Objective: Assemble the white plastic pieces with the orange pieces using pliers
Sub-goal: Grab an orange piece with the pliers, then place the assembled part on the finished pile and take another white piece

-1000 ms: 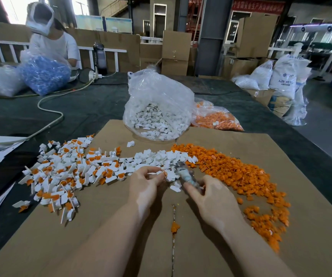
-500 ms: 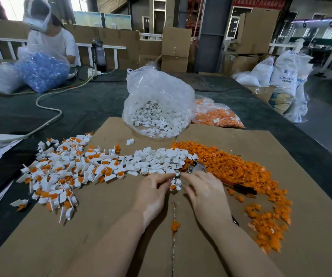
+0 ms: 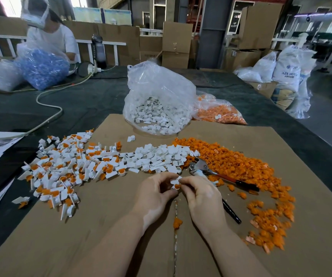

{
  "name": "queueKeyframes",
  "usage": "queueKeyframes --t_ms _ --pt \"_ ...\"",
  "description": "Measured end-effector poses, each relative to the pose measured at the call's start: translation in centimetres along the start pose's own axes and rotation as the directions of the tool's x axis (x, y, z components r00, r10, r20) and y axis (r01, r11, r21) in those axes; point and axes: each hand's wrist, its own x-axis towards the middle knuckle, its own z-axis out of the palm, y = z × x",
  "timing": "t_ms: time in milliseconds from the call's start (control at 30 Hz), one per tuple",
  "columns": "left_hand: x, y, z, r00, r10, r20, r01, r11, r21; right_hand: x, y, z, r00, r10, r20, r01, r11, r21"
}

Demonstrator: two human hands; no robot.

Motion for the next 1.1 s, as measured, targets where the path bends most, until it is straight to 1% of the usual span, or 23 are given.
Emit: queueKeyframes --t_ms 167,267,333,433,567,633,733,800,867,967,1033,1100 --pt "-0.2 0.1 0.0 1.0 0.018 0.012 -0.018 0.999 0.031 0.0 0.0 0.0 0.999 -0.021 0.05 0.021 1.0 0.003" --pt "-0.2 0.1 0.1 0.998 0.056 0.004 -0.056 0.996 0.074 0.0 0.0 0.1 0.999 -0.033 0.009 0.033 0.999 -0.018" --pt "-0.2 0.1 0.1 0.996 0.075 -0.044 -0.069 0.991 0.117 -0.1 0.1 0.2 0.999 -0.026 -0.034 0.024 0.999 -0.044" --pt "0.0 -0.2 -0.3 0.985 0.048 -0.167 -0.033 0.995 0.091 0.0 0.3 0.2 0.996 -0.003 -0.087 -0.003 0.998 -0.064" --pt "0.2 -0.8 -1.7 0.951 -0.04 -0.307 0.075 0.992 0.101 -0.1 0.4 0.3 0.994 0.034 -0.099 -0.042 0.996 -0.072" --pt "0.5 -1.2 -2.5 0.916 -0.093 -0.39 0.148 0.983 0.112 -0.1 0.4 0.3 0.994 0.056 -0.098 -0.065 0.994 -0.093" --pt "0.7 -1.9 -3.4 0.843 -0.131 -0.521 0.275 0.939 0.208 -0.1 0.4 0.5 0.994 0.079 -0.076 -0.092 0.979 -0.183" --pt "0.6 -2.0 -3.4 0.82 -0.115 -0.561 0.326 0.899 0.293 0.0 0.3 0.7 0.996 0.091 -0.002 -0.088 0.954 -0.285" --pt "0.5 -1.9 -3.1 0.842 -0.042 -0.538 0.281 0.885 0.371 0.0 0.1 0.9 0.995 0.079 0.065 -0.051 0.935 -0.351" --pt "0.3 -1.8 -2.7 0.895 0.075 -0.44 0.15 0.879 0.454 0.1 -0.1 0.9 0.998 -0.037 0.058 0.056 0.92 -0.388" --pt "0.2 -1.9 -2.7 0.904 0.1 -0.417 0.112 0.883 0.456 0.1 -0.1 0.8 0.993 -0.099 0.059 0.113 0.938 -0.326" --pt "0.2 -2.0 -2.8 0.907 0.098 -0.409 0.106 0.888 0.447 -0.1 -0.1 0.5 0.985 -0.149 0.082 0.164 0.959 -0.231"
